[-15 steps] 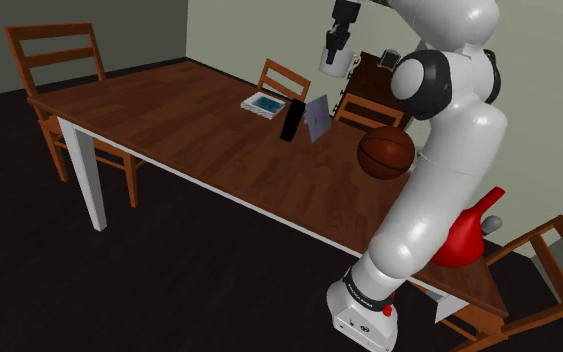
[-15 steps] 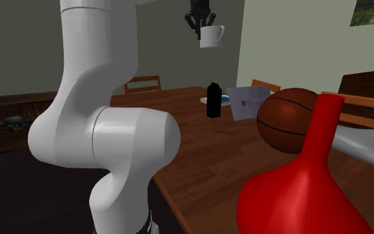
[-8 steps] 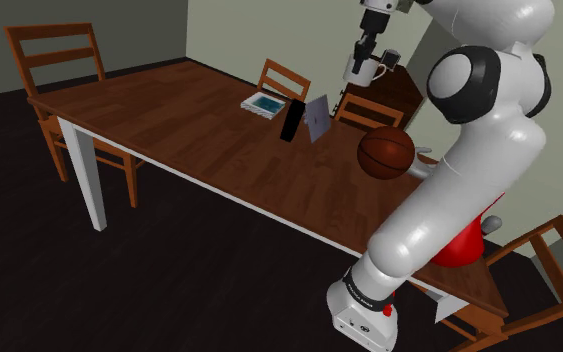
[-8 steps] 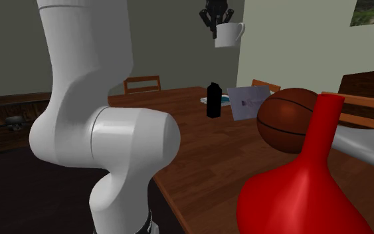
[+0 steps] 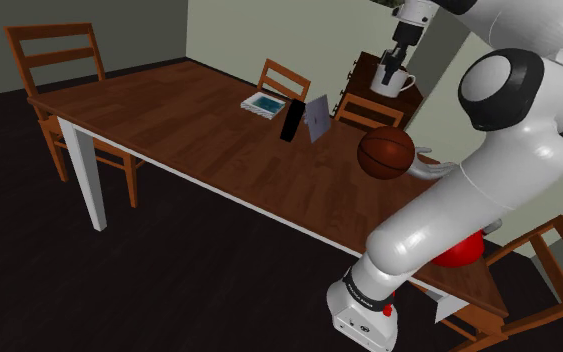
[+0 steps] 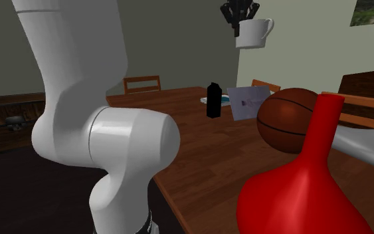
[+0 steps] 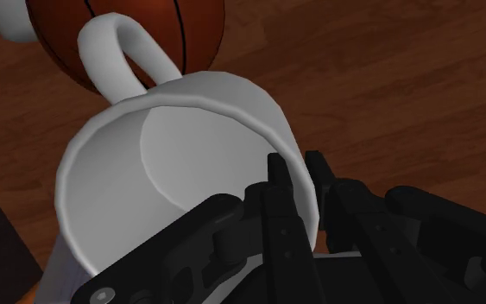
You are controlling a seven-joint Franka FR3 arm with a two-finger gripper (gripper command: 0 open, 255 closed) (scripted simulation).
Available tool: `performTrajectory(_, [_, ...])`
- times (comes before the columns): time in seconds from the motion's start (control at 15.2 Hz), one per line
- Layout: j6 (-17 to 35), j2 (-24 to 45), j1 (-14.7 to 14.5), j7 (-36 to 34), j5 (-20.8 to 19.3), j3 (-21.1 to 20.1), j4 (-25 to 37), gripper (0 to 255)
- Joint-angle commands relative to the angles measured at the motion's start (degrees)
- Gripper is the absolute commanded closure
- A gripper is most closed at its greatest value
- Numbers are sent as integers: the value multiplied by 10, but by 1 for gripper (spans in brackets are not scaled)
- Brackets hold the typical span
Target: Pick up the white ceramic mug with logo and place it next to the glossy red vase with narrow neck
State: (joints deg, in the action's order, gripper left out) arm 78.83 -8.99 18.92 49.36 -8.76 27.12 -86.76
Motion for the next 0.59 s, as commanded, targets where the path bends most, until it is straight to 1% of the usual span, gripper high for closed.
performTrajectory(0.0, [2,-20,9,21,-11,11,-17,255])
performTrajectory(0.53, [9,-56,48,121,-40,70,-40,255])
